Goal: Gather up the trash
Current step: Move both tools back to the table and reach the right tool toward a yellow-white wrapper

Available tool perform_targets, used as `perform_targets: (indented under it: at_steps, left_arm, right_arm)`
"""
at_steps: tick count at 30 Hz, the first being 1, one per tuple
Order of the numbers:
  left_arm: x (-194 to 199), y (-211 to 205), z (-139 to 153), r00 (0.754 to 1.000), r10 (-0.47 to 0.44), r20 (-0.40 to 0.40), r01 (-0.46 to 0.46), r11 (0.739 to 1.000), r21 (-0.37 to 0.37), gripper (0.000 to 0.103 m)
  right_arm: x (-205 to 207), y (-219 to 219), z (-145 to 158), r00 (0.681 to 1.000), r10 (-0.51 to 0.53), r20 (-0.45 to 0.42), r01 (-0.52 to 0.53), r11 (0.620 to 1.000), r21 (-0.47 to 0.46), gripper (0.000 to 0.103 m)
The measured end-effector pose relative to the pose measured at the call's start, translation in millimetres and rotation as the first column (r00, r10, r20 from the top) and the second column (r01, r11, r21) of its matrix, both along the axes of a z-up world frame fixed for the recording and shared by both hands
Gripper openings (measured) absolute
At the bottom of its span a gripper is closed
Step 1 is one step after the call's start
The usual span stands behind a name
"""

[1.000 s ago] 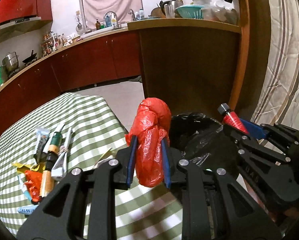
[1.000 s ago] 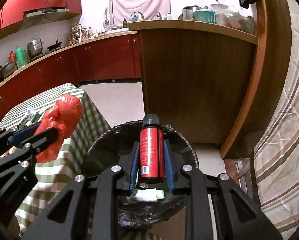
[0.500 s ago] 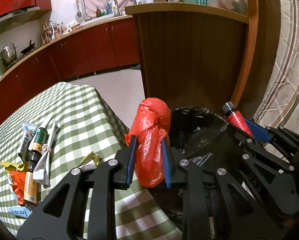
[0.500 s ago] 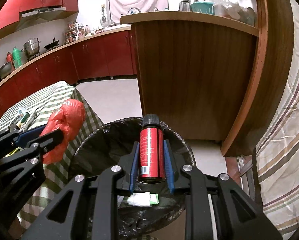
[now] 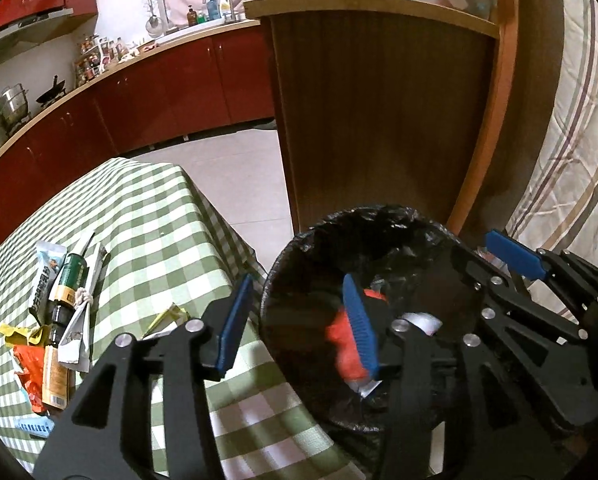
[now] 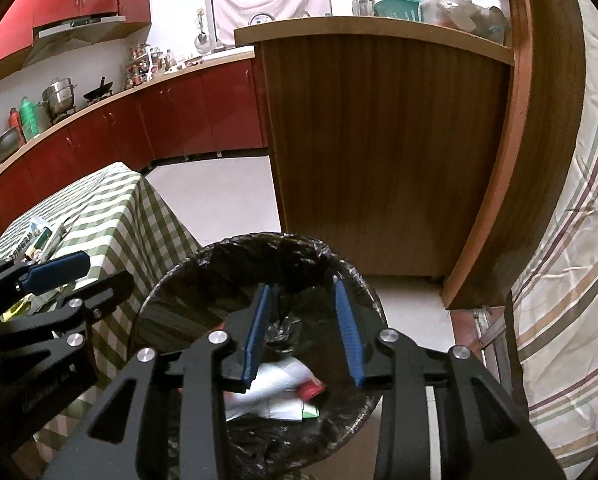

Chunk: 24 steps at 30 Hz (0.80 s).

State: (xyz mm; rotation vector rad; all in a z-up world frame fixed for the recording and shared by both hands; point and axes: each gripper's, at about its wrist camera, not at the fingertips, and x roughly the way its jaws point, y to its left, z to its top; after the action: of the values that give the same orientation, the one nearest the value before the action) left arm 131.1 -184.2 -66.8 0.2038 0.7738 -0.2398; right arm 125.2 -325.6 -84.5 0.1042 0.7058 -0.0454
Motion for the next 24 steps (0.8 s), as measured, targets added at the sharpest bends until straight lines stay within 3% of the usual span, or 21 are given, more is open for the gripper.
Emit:
perform_targets:
  at_steps: [6, 8, 10, 15, 24]
  left_arm:
    - [-9, 13, 4, 1.000, 0.014, 0.012, -0.014, 1.000, -0.012, 0.047]
    - [-14, 20, 8, 1.000, 0.021, 0.014, -0.021, 1.000, -0.013, 0.056]
    - [-18, 28, 11, 0.999, 0.028, 0.020, -0.028, 1.000, -0.014, 0.061]
    - [-32, 60, 22, 0.997, 0.064, 0.042, -0.063, 0.998, -0.017, 0.068]
    - [-57, 129, 38, 0.983, 0.164, 0.086, -0.164, 0.986, -0.010, 0.079]
  right_arm:
    - [-5, 4, 5, 1.000, -0.003, -0.001, 0.003, 1.000, 0.002, 0.035]
    - [-7, 7, 8, 1.000, 0.001, 0.001, -0.001, 1.000, 0.003, 0.037]
    - [-9, 13, 12, 1.000, 0.005, 0.005, -0.005, 1.000, 0.008, 0.045]
    - [-14, 31, 20, 0.999, 0.030, 0.012, -0.030, 1.000, 0.002, 0.057]
    - [-18, 79, 31, 0.994, 0.104, 0.015, -0.104, 0.994, 0.009, 0.060]
